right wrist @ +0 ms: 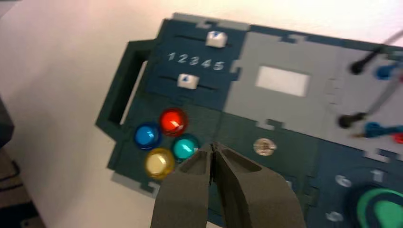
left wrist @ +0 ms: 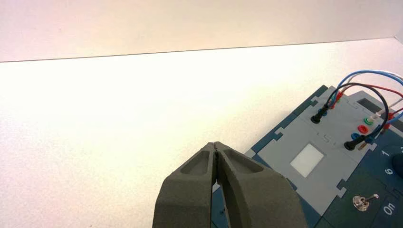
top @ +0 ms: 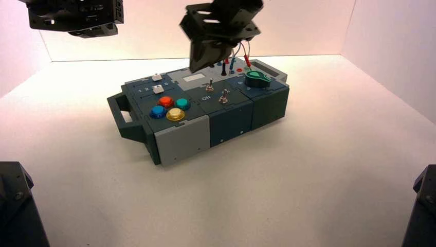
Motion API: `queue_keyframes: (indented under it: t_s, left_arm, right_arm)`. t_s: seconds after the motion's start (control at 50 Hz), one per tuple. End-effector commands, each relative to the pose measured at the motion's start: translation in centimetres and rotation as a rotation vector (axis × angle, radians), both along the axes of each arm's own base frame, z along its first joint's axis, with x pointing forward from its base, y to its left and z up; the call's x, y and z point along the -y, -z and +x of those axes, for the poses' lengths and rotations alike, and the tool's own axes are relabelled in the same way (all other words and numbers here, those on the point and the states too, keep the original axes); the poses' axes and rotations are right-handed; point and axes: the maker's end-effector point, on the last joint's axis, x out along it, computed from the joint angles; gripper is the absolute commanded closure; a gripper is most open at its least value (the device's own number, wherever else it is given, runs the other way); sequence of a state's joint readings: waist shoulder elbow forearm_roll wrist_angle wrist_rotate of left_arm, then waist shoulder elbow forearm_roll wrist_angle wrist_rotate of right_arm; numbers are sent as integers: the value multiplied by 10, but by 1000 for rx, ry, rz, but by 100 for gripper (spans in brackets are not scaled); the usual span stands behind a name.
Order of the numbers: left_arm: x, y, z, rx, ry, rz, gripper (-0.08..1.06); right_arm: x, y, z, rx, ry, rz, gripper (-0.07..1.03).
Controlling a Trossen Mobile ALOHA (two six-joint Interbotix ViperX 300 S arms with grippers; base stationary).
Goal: Push the green button with the right gripper.
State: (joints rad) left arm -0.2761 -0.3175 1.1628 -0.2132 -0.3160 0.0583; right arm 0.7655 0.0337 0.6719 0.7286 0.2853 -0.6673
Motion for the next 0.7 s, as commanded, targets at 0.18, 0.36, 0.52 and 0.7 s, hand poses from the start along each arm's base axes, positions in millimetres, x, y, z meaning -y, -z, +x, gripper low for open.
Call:
queue_keyframes:
  t_s: [0.18, 0.36, 0.52, 0.7]
  left_arm:
    - [2, -14, 8, 41, -2, -11, 101]
    - [2, -14, 8, 43, -2, -11, 101]
    - [2, -14, 8, 43, -2, -10, 101]
    - [2, -14, 8, 41, -4, -14, 101]
  right_arm:
    - [15, -34, 15, 155, 84, 64, 99]
    - [32, -45, 18, 237, 148, 85, 99]
    - [51, -45, 26, 236, 208, 85, 99]
    - [64, -38, 29, 228, 246, 74, 99]
